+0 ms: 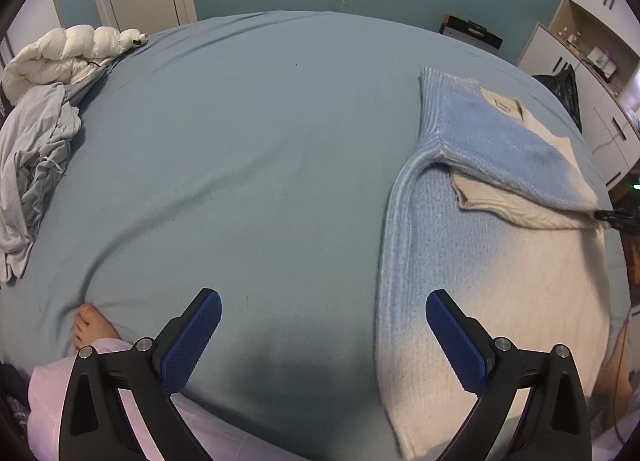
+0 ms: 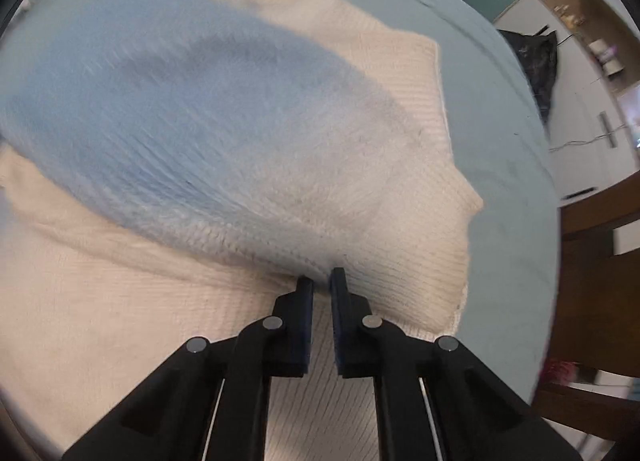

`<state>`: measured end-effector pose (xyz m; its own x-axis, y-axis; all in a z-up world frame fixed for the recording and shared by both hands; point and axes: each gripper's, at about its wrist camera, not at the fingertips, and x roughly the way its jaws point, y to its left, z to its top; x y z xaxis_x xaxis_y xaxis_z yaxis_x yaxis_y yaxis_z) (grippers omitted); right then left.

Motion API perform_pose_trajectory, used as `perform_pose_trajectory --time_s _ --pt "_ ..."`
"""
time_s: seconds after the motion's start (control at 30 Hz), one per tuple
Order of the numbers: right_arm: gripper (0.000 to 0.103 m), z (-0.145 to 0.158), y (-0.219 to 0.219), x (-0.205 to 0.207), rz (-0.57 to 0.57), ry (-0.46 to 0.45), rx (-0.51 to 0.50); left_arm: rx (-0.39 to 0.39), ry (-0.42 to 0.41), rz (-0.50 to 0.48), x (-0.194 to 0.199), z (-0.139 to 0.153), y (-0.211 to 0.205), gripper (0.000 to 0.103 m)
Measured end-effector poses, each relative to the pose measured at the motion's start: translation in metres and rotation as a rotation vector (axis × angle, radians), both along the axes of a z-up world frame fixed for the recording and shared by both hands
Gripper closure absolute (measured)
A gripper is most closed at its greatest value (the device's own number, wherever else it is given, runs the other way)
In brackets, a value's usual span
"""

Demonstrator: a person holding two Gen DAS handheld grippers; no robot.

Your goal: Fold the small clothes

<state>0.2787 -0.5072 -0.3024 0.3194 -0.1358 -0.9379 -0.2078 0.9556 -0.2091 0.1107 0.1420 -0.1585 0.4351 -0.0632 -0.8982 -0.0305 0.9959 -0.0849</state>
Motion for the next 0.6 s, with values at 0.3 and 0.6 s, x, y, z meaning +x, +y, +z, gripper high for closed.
perform_pose_trajectory --time_s 0.3,0.6 --pt "0.096 -0.019 -0.050 -0.013 -0.077 0.176 0.039 0.014 0.014 -0.018 -0.002 -0.003 -0.002 0.000" --pt "0.009 0.036 -0.016 0.069 -0.327 -0.098 0.528 0.000 0.037 0.007 0.003 -0.009 0.002 0.000"
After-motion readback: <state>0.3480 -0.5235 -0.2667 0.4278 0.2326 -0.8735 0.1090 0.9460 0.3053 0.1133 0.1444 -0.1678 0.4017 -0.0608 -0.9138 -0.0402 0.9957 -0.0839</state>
